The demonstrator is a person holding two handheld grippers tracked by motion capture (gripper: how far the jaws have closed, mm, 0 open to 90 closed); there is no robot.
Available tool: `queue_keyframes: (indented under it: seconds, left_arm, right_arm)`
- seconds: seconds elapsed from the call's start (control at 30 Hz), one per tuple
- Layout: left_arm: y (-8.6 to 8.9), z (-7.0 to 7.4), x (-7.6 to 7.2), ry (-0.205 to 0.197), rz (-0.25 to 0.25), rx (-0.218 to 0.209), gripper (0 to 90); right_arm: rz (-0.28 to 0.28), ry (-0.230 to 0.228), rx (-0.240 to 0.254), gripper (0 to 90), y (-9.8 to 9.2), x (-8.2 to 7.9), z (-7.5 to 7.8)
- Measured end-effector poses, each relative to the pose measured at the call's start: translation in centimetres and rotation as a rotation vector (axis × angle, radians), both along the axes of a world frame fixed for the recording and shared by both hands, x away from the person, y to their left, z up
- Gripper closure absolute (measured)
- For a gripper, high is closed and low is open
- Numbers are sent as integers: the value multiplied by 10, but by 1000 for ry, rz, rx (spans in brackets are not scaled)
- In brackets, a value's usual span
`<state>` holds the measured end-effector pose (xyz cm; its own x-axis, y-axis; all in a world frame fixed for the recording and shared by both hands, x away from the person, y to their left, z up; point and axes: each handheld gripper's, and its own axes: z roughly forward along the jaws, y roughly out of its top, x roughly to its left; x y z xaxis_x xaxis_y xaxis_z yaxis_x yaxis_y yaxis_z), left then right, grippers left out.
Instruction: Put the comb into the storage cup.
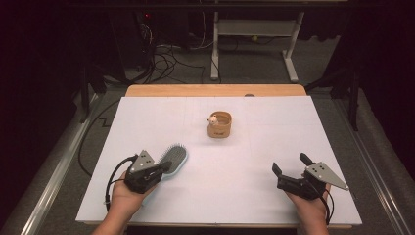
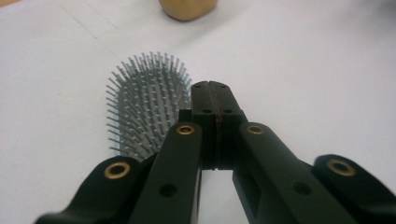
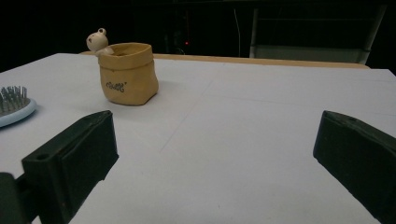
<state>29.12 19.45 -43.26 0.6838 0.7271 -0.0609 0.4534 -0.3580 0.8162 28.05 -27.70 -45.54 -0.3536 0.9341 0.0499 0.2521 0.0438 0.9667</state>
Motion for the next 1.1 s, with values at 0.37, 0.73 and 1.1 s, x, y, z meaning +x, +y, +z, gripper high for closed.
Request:
queue_keyframes:
  seconds: [0.37, 0.73, 1.1]
  left_arm:
    - [30, -17, -1, -7, 65, -61, 838]
    - [34, -13, -3, -31, 96, -76, 740]
    - [38, -13, -3, -53, 135, -94, 534]
  right_arm:
    - [-4, 2, -6, 3, 0, 1, 0]
    - [-6, -6, -6, 4, -2, -1, 1]
    - [-3, -10, -15, 4, -1, 0, 1]
